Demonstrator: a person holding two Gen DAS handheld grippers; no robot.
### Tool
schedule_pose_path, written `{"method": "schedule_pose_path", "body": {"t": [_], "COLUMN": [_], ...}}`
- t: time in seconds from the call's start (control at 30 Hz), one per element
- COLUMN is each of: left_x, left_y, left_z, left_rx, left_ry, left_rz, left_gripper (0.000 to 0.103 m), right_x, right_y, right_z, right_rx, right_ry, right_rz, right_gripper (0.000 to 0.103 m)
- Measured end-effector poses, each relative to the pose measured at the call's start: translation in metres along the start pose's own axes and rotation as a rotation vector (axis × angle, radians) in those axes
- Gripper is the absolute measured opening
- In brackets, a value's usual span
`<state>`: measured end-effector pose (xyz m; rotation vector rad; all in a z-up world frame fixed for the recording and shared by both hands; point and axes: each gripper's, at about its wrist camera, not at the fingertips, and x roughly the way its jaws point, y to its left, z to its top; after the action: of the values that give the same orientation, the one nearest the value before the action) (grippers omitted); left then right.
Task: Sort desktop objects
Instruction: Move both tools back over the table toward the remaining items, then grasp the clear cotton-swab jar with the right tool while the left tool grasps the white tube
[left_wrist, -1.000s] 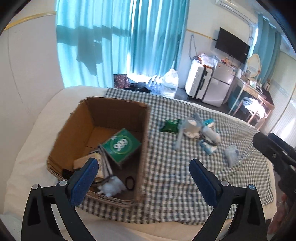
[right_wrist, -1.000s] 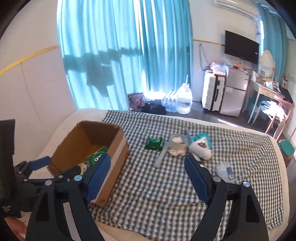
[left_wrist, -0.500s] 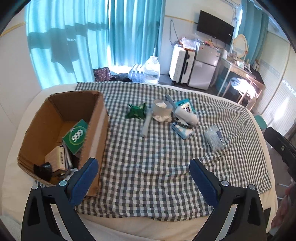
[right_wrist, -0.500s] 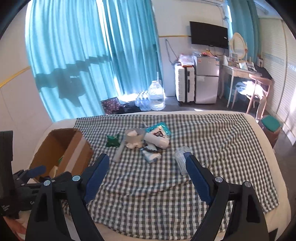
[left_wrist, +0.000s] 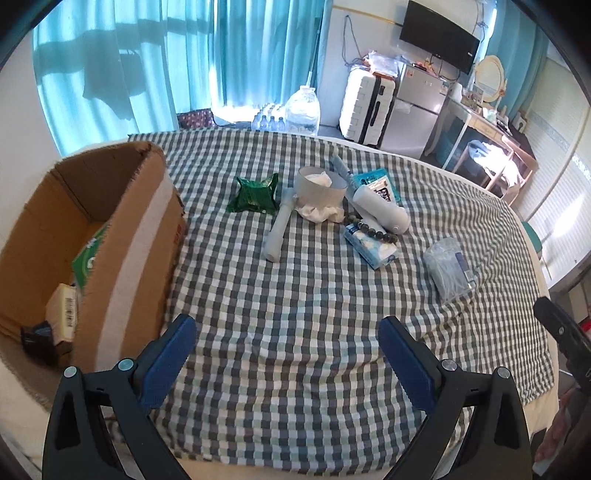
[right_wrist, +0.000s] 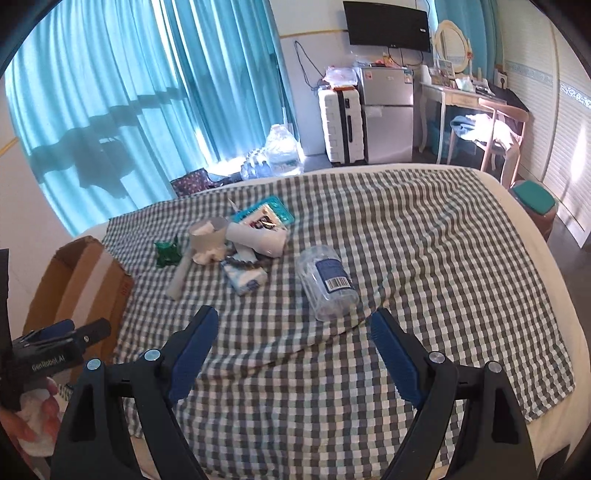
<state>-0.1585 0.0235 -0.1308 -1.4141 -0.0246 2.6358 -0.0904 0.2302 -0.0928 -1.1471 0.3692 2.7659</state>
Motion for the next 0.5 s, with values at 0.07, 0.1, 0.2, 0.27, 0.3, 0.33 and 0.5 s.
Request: {"method": "schedule_pose_path", "body": {"t": [0.07, 0.1, 0.2, 0.27, 0.3, 0.33, 0.5], "left_x": [0.018, 0.026, 0.054, 0.072, 0.082, 0.090, 0.136], "left_y": [-0.002, -0.002, 0.000, 0.002, 0.004, 0.005, 0.002], "left_z": [0.004, 0.006, 0.017, 0.024, 0.029, 0.031, 0.047], "left_rx": [0.010, 0.014, 0.025, 0.023, 0.014, 0.012, 0.035], "left_ry": [0.016, 0.024, 0.034, 0.042, 0.044, 0.047, 0.046], "left_rz": [0.013, 0.018, 0.036, 0.045, 0.049, 0.051, 0.073], "left_gripper": [0.101, 0.101, 0.101, 0.101, 0.101, 0.101, 0.101], "right_x": [0.017, 0.024, 0.048, 0.067, 0.074, 0.083, 0.133], "right_y": [-0.008, -0.007, -0.016, -0.021, -0.022, -0.022, -0.024], "right_z": [0.000, 0.000, 0.006, 0.012, 0.014, 0.016, 0.025], "right_rx": [-0.007, -0.011, -0.023, -0.022, -0.026, -0.040, -0.090], "right_ry": [0.021, 0.026, 0.044, 0.057, 0.059, 0.062, 0.106], "right_rz": [-0.011, -0.020, -0.030, -0.029, -0.029, -0.028, -0.044], "right_gripper": [0.085, 0.085, 0.085, 0.085, 0.085, 0.085, 0.085]}}
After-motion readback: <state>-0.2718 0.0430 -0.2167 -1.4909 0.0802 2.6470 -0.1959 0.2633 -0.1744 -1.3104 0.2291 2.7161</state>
